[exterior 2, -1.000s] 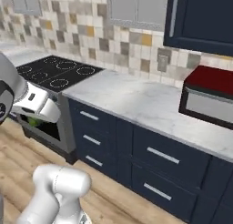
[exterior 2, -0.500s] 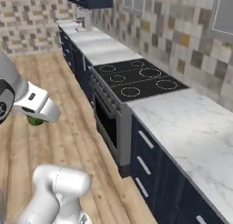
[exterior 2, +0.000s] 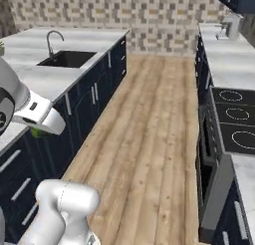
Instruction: Take the avocado and potato out of the freezer and place them in the tupperware container on the counter. Then put the tupperware containing the vegetables back in the freezer.
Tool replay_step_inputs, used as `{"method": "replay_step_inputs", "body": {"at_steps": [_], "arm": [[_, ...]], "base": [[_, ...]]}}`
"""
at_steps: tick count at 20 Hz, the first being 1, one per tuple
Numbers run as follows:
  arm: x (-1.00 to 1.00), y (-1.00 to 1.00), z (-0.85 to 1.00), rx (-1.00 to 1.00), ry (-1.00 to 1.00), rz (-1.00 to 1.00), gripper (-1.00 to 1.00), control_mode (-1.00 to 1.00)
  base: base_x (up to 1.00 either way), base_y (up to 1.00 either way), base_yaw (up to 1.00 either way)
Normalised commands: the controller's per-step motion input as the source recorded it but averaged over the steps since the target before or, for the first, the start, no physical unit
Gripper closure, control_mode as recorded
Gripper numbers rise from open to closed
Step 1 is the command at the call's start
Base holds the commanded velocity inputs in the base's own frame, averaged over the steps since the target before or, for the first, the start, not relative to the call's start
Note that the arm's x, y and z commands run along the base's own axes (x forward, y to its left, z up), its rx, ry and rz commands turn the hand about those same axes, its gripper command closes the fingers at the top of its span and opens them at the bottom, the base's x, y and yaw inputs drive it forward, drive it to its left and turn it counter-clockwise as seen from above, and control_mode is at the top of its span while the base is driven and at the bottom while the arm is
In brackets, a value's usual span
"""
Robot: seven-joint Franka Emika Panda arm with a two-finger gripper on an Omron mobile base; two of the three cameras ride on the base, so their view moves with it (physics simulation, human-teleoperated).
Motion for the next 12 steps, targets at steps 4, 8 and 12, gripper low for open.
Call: {"method": "replay_step_inputs", "body": {"at_steps": [4, 8, 12], "arm": [[0.00, 0.00, 0.00, 0.00, 0.00, 0.00, 1.00, 1.00], [0.00, 0.00, 0.00, 0.00, 0.00, 0.00, 1.00, 1.00], [0.00, 0.00, 0.00, 0.00, 0.00, 0.00, 1.00, 1.00]], "base": [[0.44, -0.02, 0.89], [0.45, -0.31, 0.76], [0.51, -0.60, 0.65]]}}
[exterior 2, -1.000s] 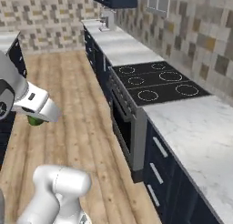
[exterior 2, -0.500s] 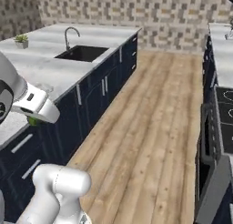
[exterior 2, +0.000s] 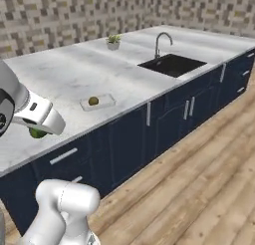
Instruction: Take the avocado and potato out of the freezer and place them in the tupperware container on the counter. Then put the tupperware containing the vegetables back in the freezer.
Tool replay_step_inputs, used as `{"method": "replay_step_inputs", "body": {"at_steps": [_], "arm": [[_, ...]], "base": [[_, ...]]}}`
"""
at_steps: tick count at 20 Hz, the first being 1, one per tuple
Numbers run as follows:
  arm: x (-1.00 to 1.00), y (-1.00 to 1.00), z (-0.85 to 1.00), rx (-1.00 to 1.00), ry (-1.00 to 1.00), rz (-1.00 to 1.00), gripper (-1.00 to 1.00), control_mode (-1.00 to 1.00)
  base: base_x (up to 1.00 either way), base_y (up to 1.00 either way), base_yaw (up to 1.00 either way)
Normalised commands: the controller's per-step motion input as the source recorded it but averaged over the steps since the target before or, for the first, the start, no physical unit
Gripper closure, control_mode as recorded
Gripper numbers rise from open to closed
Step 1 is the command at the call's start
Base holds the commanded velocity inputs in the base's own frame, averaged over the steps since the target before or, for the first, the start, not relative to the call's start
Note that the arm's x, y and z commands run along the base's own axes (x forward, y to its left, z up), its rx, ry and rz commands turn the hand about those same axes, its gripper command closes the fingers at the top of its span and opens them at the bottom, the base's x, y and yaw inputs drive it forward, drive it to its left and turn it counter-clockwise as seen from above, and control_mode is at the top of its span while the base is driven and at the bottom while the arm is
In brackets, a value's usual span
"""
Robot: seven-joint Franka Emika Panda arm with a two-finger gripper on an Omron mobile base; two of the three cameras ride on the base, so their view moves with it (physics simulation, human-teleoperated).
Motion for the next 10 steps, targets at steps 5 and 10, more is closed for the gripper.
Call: {"method": "replay_step_inputs", "body": {"at_steps": [5, 10], "arm": [[0.00, 0.00, 0.00, 0.00, 0.00, 0.00, 1.00, 1.00], [0.00, 0.00, 0.00, 0.00, 0.00, 0.00, 1.00, 1.00]], "base": [[0.49, -0.75, 0.57], [0.34, -0.83, 0.56]]}}
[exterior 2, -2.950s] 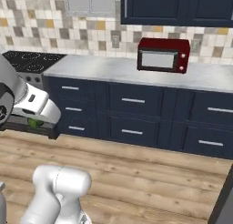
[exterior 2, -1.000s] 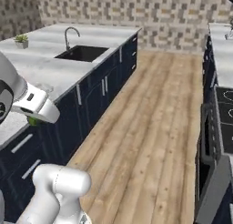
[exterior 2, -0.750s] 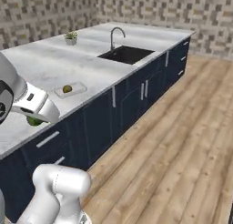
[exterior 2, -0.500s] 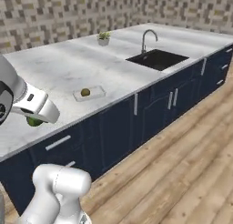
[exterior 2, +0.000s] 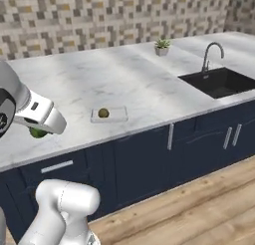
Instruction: Take the avocado and potato out of the freezer and place them in the tupperware container on the counter. Then put the tupperware containing the vegetables back in the freezer.
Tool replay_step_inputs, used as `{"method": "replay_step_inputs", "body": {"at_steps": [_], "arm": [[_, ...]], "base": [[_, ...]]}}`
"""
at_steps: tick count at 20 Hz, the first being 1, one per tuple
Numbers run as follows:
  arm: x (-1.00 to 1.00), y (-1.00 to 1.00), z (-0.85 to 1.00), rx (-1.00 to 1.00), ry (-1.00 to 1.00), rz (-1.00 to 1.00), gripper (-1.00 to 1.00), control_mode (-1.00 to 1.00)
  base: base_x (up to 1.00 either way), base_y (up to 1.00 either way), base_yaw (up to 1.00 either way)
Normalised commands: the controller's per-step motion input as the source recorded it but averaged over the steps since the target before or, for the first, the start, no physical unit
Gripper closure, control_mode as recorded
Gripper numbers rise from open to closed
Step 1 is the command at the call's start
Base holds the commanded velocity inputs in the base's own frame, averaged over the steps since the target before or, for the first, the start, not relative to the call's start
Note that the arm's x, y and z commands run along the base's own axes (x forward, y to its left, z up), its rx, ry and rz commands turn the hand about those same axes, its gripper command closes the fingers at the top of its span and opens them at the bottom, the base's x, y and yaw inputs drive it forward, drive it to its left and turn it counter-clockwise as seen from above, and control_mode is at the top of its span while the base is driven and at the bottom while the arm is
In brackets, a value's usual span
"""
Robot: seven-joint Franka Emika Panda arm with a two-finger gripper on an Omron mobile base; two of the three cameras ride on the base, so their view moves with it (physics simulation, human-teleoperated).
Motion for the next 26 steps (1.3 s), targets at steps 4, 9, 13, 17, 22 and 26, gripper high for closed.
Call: {"method": "replay_step_inputs", "body": {"at_steps": [4, 9, 13, 17, 22, 26], "arm": [[0.00, 0.00, 0.00, 0.00, 0.00, 0.00, 1.00, 1.00], [0.00, 0.00, 0.00, 0.00, 0.00, 0.00, 1.00, 1.00], [0.00, 0.00, 0.00, 0.00, 0.00, 0.00, 1.00, 1.00], [0.00, 0.00, 0.00, 0.00, 0.00, 0.00, 1.00, 1.00], [0.13, -0.01, -0.10, 0.00, 0.06, 0.03, 1.00, -1.00], [0.68, -0.39, -0.62, 0.01, 0.22, 0.09, 1.00, -1.00]], "base": [[0.33, -0.81, 0.57], [0.50, -0.73, 0.56], [0.58, -0.62, 0.50], [0.92, -0.25, 0.36], [0.71, -0.02, 0.20], [0.00, 0.00, 0.00]]}}
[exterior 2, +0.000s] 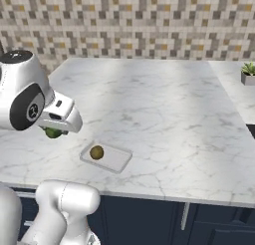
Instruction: Take the avocado and potato out of the freezer and place them in the tupperware container on the counter. Then put the tupperware containing the vegetables back in the freezer.
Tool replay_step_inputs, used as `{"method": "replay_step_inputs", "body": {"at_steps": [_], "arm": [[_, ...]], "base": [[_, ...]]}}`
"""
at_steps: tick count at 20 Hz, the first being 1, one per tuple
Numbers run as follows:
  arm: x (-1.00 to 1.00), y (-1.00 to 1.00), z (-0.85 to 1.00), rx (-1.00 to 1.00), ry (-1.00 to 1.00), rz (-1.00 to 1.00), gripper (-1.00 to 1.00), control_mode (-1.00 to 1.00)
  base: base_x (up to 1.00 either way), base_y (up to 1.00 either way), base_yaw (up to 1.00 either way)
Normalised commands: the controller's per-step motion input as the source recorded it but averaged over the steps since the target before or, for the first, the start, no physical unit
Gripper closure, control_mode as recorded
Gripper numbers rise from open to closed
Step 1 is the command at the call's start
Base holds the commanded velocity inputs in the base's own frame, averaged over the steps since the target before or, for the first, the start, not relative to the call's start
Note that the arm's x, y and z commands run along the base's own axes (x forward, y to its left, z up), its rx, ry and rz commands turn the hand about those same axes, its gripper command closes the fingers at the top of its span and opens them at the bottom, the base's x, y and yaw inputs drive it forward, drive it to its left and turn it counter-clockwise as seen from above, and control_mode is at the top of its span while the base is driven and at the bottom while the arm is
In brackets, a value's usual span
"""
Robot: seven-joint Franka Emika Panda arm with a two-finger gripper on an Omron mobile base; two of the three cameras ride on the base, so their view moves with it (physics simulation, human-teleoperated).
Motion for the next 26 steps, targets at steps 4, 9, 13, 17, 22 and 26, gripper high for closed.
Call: {"method": "replay_step_inputs", "body": {"at_steps": [4, 9, 13, 17, 22, 26], "arm": [[0.68, -0.44, -0.86, 0.01, 0.20, 0.02, 1.00, -1.00], [0.60, -0.39, -0.78, 0.00, 0.08, 0.00, 1.00, -1.00], [0.66, -0.24, -0.62, 0.00, 0.00, 0.00, 1.00, -1.00], [0.54, -0.04, -0.52, 0.00, 0.00, 0.00, 1.00, -1.00], [0.23, 0.00, -0.50, 0.00, 0.00, 0.00, 1.00, -1.00], [0.12, 0.00, -0.48, 0.00, 0.00, 0.00, 1.00, -1.00]], "base": [[0.00, 0.00, 0.00], [0.00, 0.00, 0.00], [0.00, 0.00, 0.00], [0.00, 0.00, 0.00], [0.00, 0.00, 0.00], [0.00, 0.00, 0.00]]}}
